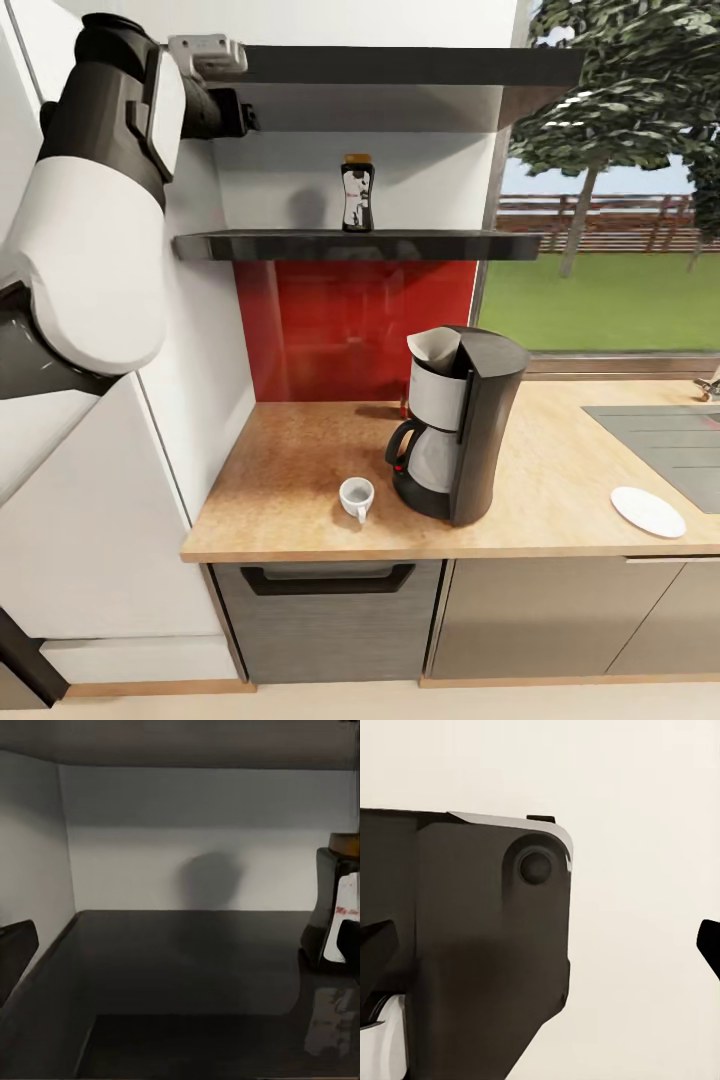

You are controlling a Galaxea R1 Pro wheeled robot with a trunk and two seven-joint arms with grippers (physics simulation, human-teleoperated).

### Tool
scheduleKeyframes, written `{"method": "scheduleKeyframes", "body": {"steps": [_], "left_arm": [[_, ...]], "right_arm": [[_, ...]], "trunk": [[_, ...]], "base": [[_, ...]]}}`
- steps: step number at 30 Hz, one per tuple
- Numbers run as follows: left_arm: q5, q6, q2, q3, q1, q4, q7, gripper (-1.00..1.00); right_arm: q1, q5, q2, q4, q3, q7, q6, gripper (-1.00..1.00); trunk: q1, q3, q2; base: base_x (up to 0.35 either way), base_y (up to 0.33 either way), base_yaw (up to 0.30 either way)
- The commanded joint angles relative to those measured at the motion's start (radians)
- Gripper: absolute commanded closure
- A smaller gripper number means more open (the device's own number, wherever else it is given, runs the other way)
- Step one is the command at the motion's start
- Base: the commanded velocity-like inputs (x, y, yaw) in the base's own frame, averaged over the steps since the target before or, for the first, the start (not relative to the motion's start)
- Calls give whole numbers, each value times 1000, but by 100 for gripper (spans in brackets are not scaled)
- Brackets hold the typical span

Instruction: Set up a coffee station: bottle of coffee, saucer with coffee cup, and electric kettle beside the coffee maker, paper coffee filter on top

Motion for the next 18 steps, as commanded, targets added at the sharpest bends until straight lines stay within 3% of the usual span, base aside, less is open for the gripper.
{"method": "scheduleKeyframes", "body": {"steps": [1,3,9,13,14,18], "left_arm": [[-10,-19,-1,7,-1,1,-9,-100],[-10,-75,-1,6,1,4,-9,-100],[-11,-158,-1,-5,41,8,-9,-100],[-12,-180,-1,-48,71,7,-9,-100],[-11,-183,-1,-87,94,7,-9,-100],[-10,-182,-1,-118,103,7,-9,-100]], "right_arm": [[0,7,0,-2,0,-5,0,-100],[0,7,0,-2,0,-5,0,-100],[0,7,0,-2,0,-5,0,-100],[0,7,0,-2,0,-5,0,-100],[0,7,0,-2,0,-5,0,-100],[0,7,0,-1,1,-5,0,-100]], "trunk": [[1,-2,-2],[1,-2,-2],[1,-2,-2],[1,-2,-2],[1,-2,-2],[1,-2,-2]], "base": [[0,0,0],[0,0,0],[0,0,0],[0,0,0],[0,0,0],[0,0,0]]}}
